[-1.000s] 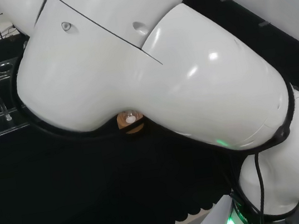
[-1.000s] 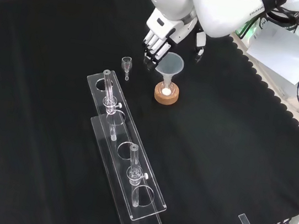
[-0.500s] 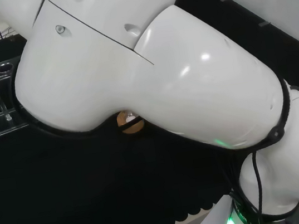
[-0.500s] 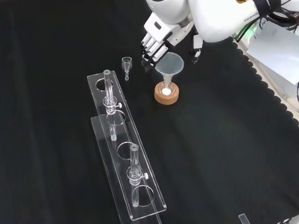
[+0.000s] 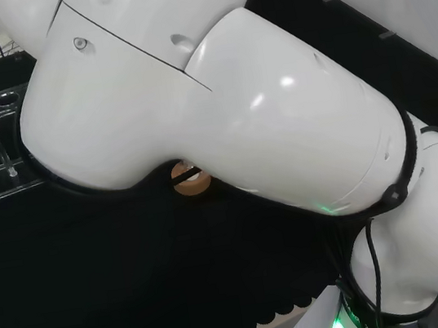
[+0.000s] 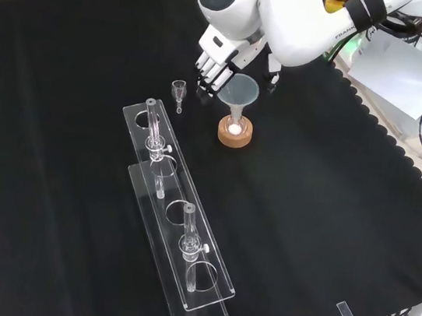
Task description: Remove the funnel from the round-bottom flask.
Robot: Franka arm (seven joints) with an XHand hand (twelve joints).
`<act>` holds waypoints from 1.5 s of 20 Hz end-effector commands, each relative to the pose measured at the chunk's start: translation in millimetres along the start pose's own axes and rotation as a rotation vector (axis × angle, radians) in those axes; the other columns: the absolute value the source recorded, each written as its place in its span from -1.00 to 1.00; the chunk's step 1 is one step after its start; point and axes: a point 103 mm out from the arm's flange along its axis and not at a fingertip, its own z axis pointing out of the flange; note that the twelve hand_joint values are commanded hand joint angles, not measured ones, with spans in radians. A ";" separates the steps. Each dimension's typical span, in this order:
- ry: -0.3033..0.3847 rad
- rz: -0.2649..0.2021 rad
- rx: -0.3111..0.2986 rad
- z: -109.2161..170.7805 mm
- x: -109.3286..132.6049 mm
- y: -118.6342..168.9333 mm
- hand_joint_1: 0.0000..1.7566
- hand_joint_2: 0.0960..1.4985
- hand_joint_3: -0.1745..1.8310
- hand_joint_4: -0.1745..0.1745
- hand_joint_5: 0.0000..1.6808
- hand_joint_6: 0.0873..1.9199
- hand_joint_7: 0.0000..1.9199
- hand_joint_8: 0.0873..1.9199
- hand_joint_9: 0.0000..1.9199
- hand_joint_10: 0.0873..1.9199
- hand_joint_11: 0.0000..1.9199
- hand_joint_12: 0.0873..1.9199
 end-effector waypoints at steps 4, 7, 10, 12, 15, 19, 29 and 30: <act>-0.003 -0.011 0.007 4.7 0.3 5.9 -0.20 -0.26 -0.33 -0.43 -0.89 -1.00 -1.00 -0.49 -0.78 -0.25 -0.71 0.49; -0.007 -0.013 0.014 5.7 1.4 6.9 -0.19 -0.26 -0.32 -0.44 -0.89 -1.00 -1.00 -0.48 -0.73 -0.25 -0.71 0.49; -0.007 -0.013 0.021 6.7 3.1 8.3 -0.19 -0.28 -0.29 -0.46 -0.85 -1.00 -0.98 -0.42 -0.62 -0.31 -0.71 0.49; -0.034 -0.009 0.019 6.3 4.2 8.7 -0.19 -0.28 -0.27 -0.47 -0.79 -1.00 -0.90 -0.36 -0.49 -0.37 -0.69 0.47; -0.089 0.023 -0.016 5.4 6.4 7.8 -0.18 -0.26 -0.25 -0.46 -0.68 -1.00 -0.77 -0.32 -0.33 -0.42 -0.65 0.44; -0.166 0.072 -0.106 -3.9 8.2 1.0 -0.17 -0.17 -0.23 -0.39 -0.46 -1.00 -0.53 -0.35 -0.11 -0.50 -0.48 0.35; -0.141 0.089 -0.112 -32.3 -10.4 -24.9 -0.17 -0.09 -0.22 -0.30 -0.27 -0.94 -0.43 -0.38 0.00 -0.57 -0.40 0.29; -0.139 0.094 -0.109 -34.2 -12.3 -27.9 -0.17 -0.09 -0.22 -0.30 -0.27 -0.94 -0.43 -0.39 0.00 -0.57 -0.40 0.29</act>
